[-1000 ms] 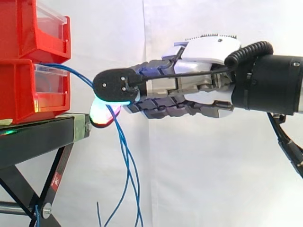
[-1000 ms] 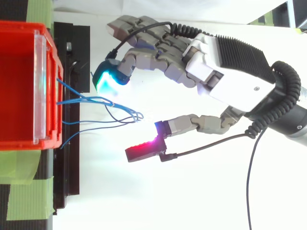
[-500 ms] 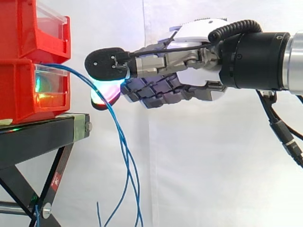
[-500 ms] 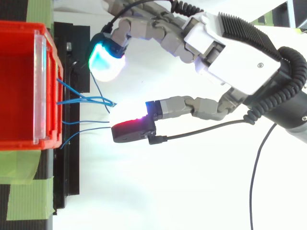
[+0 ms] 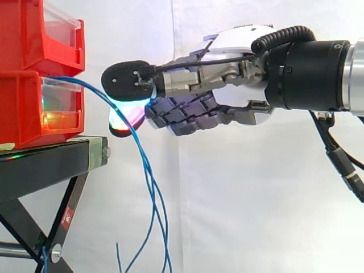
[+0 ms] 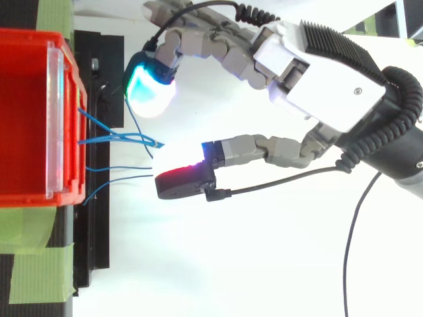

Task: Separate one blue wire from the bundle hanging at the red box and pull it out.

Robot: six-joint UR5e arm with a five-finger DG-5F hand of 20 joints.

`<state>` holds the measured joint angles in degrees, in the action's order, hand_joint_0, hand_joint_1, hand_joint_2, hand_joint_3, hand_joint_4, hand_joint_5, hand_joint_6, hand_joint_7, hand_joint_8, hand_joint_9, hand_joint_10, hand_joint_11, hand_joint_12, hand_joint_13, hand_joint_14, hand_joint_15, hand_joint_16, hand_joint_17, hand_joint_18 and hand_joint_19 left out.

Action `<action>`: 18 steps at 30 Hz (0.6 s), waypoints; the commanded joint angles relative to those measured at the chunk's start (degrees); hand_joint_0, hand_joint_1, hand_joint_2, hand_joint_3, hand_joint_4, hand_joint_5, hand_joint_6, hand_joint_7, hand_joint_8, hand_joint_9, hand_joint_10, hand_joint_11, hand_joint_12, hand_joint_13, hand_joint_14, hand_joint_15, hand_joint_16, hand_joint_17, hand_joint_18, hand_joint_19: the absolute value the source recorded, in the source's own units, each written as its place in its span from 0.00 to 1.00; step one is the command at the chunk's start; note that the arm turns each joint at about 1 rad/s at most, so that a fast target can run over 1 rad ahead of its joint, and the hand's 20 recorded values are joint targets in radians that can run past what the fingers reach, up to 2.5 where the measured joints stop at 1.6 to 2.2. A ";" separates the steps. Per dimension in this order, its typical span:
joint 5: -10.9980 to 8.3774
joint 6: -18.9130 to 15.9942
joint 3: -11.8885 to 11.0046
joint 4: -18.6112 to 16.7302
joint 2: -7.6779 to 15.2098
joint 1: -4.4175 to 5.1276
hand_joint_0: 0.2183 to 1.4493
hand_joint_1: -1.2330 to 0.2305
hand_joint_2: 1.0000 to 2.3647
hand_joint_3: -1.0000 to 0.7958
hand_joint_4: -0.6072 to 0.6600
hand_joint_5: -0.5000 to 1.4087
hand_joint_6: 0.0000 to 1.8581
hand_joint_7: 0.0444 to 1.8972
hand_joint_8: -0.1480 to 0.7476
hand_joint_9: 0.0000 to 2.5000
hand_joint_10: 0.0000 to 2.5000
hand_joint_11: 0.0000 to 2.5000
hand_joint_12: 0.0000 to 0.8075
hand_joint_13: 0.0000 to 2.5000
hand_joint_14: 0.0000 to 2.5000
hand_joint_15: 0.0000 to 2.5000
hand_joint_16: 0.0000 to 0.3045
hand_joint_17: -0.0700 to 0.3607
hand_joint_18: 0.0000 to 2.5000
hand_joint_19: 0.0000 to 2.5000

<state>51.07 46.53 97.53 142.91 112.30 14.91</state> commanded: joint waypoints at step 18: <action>-6.51 -0.21 0.03 0.17 0.90 1.52 0.28 0.33 0.00 0.28 0.71 0.19 0.30 0.58 0.50 0.08 0.00 0.00 0.47 0.05 0.00 0.05 0.19 0.47 0.06 0.00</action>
<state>46.61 47.06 97.56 142.98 112.70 16.17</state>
